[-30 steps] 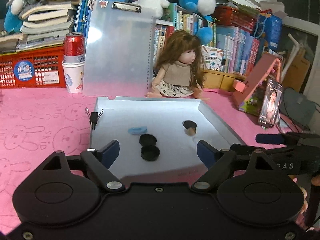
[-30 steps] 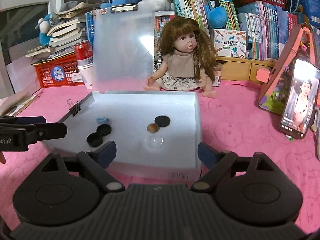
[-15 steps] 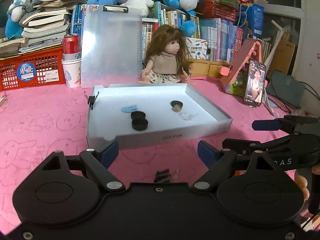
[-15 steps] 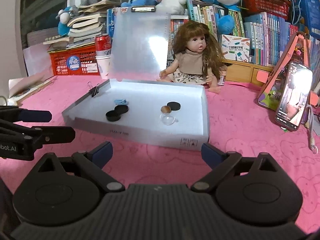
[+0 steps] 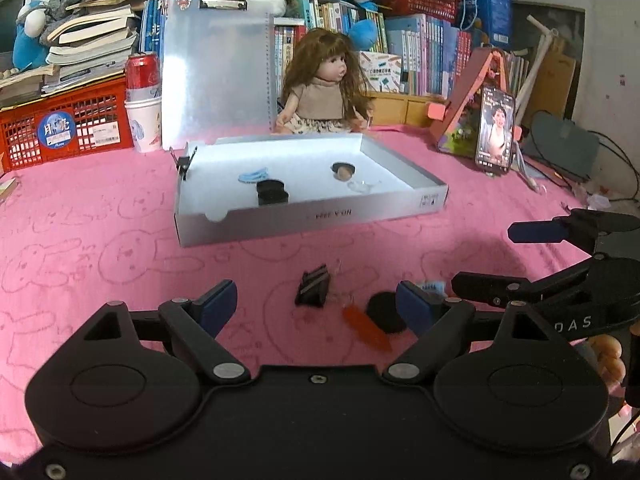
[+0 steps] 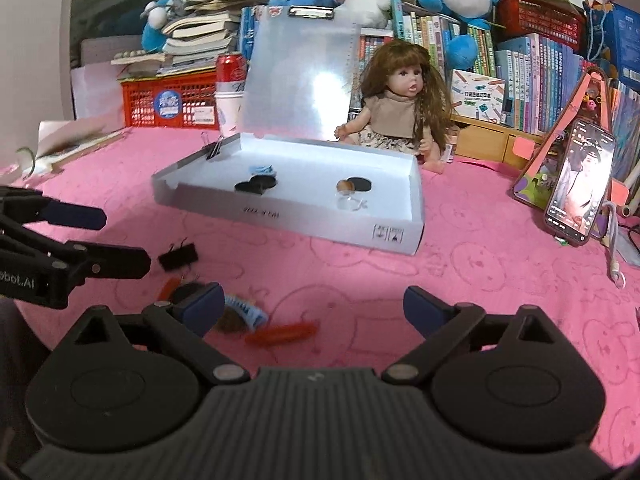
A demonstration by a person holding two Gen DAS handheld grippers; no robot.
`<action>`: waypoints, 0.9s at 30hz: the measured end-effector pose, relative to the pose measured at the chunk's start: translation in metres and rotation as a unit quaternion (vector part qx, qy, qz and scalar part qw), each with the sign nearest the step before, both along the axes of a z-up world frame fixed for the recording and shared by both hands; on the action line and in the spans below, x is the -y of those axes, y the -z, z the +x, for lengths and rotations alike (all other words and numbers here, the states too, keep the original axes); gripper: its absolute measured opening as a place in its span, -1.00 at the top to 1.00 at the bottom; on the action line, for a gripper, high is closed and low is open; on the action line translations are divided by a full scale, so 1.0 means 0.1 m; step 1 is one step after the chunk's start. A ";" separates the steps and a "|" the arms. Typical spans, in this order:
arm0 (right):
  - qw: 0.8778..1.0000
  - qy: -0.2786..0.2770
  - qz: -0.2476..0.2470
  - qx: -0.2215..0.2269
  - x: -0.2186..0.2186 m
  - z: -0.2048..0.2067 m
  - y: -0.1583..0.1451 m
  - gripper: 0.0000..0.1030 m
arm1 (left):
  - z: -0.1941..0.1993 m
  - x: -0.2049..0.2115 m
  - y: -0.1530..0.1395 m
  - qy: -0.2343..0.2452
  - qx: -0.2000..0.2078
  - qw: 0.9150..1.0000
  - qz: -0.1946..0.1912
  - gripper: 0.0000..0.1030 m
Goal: Organize rigid objects
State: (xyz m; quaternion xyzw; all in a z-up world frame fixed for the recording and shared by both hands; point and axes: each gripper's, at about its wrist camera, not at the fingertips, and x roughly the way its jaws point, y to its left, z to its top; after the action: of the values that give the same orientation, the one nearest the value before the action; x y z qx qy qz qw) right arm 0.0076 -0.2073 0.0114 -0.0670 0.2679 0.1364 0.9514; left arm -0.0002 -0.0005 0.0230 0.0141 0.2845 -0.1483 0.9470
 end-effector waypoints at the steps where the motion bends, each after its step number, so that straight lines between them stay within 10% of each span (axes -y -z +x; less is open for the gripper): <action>1: 1.000 -0.002 -0.004 0.000 -0.01 -0.01 0.02 -0.94 | -0.01 0.00 0.02 0.001 -0.001 1.000 0.002 -0.67; 14: 1.000 -0.012 -0.010 -0.007 -0.04 -0.05 0.14 -0.87 | -0.12 0.07 0.16 0.020 -0.021 1.000 0.004 -0.20; 27: 0.994 -0.099 -0.024 -0.030 -0.01 0.07 0.18 -0.70 | -0.01 0.30 0.31 0.106 0.006 0.991 0.079 -0.14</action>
State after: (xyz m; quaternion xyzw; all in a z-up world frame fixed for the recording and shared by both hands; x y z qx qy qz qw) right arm 0.0147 -0.2068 -0.0063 -0.1119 0.2913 0.2251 0.9230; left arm -0.0016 -0.0301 -0.0078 0.1199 0.2864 -0.2243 0.9237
